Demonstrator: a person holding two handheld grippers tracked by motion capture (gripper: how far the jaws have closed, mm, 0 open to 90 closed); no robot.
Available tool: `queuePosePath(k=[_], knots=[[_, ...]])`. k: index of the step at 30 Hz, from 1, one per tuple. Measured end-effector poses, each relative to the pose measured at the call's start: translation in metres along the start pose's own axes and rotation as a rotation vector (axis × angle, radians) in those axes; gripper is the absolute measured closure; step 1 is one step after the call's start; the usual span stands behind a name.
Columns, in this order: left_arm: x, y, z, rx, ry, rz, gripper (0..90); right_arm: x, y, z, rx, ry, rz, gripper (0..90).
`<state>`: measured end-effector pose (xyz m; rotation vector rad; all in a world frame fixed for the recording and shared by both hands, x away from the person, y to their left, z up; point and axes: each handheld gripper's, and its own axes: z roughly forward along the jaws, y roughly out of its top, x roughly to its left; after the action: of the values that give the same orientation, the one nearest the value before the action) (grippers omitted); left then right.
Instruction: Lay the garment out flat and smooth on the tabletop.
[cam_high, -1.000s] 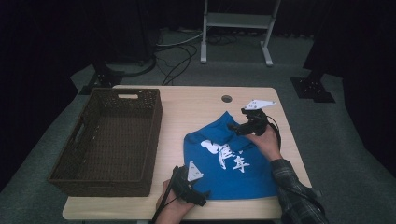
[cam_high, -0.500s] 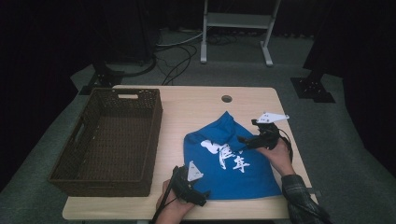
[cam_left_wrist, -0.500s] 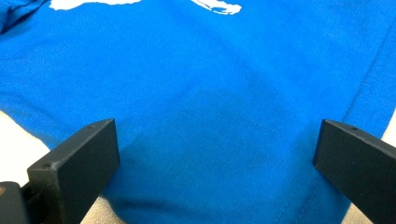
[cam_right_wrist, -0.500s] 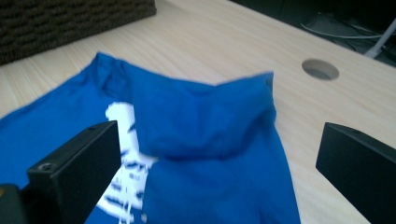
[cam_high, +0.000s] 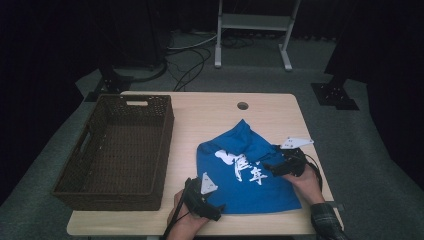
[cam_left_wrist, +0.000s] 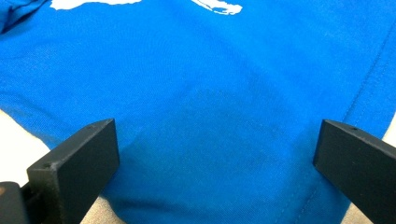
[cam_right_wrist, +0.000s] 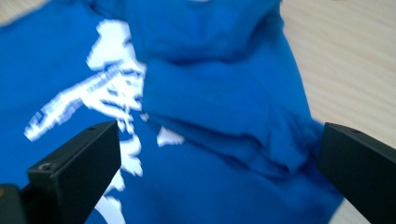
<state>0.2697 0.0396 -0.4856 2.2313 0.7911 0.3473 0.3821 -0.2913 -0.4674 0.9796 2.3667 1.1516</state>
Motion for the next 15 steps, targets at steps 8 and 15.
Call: queuePosePath(k=[8, 15], knots=[[0.0, 0.0, 0.0, -0.001, 0.0, -0.001, 0.1, -0.01, -0.013, 0.009, 0.077, 0.011, 0.025, 0.0], [0.002, 0.0, -0.001, 0.0, -0.016, 0.005, 0.4, -0.011, -0.015, 0.012, 0.109, -0.007, 0.009, 0.0]])
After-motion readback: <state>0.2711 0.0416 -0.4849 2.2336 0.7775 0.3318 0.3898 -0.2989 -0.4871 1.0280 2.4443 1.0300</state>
